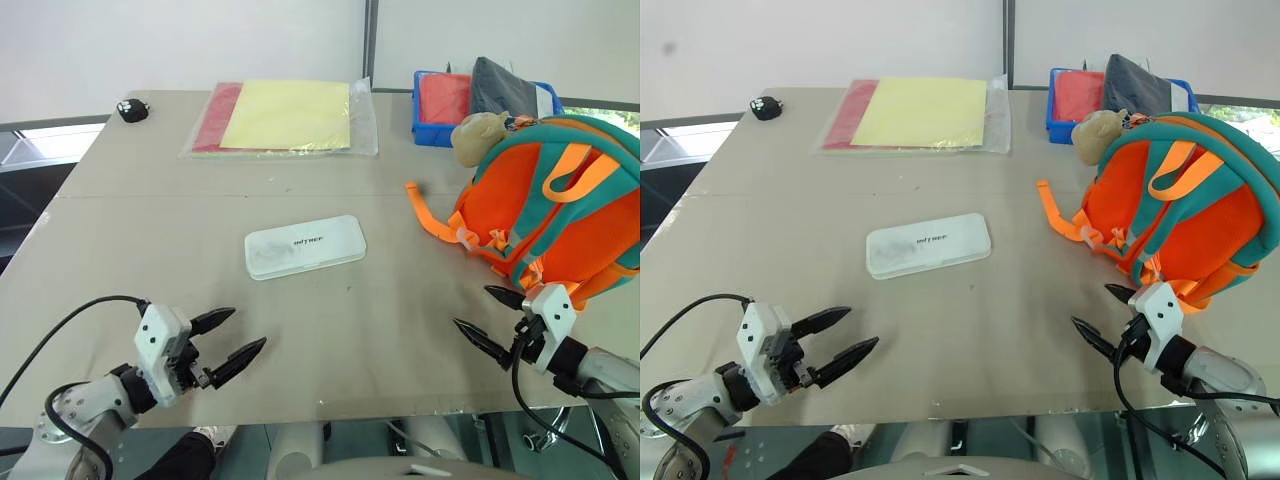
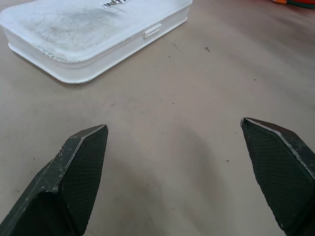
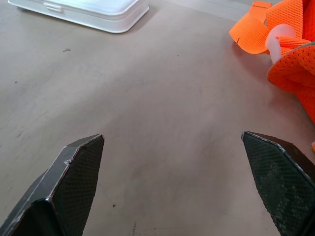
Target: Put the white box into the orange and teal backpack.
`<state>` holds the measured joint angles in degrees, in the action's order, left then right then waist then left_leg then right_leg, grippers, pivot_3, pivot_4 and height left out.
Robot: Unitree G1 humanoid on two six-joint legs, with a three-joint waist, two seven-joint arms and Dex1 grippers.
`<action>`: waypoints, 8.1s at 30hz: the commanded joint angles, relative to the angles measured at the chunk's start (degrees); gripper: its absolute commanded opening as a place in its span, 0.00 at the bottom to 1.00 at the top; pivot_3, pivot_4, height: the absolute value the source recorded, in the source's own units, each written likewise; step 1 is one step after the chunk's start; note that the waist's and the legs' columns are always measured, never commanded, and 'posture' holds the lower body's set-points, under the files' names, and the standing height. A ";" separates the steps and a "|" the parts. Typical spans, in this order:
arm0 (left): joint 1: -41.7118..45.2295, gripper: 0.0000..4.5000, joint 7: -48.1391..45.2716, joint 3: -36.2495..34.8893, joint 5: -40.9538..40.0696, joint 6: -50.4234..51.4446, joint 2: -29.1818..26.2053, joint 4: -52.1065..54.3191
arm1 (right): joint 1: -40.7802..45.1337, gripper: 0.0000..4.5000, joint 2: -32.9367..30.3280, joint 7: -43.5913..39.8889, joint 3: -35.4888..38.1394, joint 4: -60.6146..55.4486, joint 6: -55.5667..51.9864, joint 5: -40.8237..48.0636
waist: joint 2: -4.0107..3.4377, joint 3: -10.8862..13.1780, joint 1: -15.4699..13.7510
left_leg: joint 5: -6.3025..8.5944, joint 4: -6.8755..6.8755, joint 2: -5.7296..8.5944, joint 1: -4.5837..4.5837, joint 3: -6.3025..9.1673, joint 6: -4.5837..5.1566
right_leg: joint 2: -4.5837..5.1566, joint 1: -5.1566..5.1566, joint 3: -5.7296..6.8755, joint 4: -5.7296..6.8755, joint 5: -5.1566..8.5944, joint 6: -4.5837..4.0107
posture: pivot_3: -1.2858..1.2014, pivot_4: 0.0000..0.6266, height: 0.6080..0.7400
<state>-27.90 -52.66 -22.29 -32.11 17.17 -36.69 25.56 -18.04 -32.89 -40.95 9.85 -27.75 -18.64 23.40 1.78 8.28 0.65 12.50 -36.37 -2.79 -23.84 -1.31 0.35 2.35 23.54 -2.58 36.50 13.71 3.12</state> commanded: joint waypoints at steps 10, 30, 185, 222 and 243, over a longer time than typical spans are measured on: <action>13.50 0.68 27.56 -6.33 -12.31 13.27 10.62 1.86 | 28.83 0.88 12.76 13.45 -14.04 1.67 -17.50 1.16 | 0.44 -0.10 -0.49 | 0.06 -0.12 -0.26 -0.02 -0.02 -0.11 | -0.32 0.03 0.28 0.18 -0.27 -0.47 | 0.52 0.24 1.00; 31.88 0.00 31.45 7.04 1.88 19.77 3.22 -11.71 | 52.12 0.01 28.22 15.33 -23.94 45.84 -1.90 -16.79 | 0.32 -0.03 0.49 | 0.06 -0.05 0.01 -0.01 0.01 -0.14 | -0.40 0.05 0.19 0.29 -0.42 -0.24 | 0.52 0.24 1.00; 58.02 0.23 21.69 -2.71 -25.80 40.41 11.89 -22.75 | 48.93 0.00 -1.60 24.03 -0.35 -1.68 -17.14 29.77 | 0.32 0.31 0.36 | 0.04 -0.18 0.11 -0.13 0.13 -0.10 | -0.46 0.07 0.03 0.31 -0.37 -0.07 | 0.52 0.24 1.00; 45.33 0.23 -3.11 -7.93 -34.53 36.94 -9.49 -14.99 | 38.45 0.00 -7.80 -6.52 -8.72 6.36 -12.43 12.78 | 0.33 0.36 0.17 | 0.06 -0.58 0.12 -0.31 0.20 -0.09 | -0.35 -0.05 0.23 0.30 -0.34 -0.10 | 0.52 0.24 1.00; 40.00 0.23 -18.96 0.79 -12.34 11.70 -16.48 -10.12 | 43.31 0.00 -7.41 -7.08 -2.72 3.33 -26.16 27.44 | 0.27 0.44 -0.58 | 0.06 -0.44 0.12 -0.31 0.10 -0.09 | -0.31 0.03 0.19 0.26 -0.22 -0.32 | 0.52 0.24 1.00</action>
<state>12.02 -70.23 -24.31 -48.84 34.01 -53.39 12.85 24.65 -39.46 -46.70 3.75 -21.24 -44.63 47.82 2.05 8.71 0.08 12.57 -36.81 -2.67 -24.15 -1.23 0.26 2.05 23.57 -2.41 36.75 13.49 2.80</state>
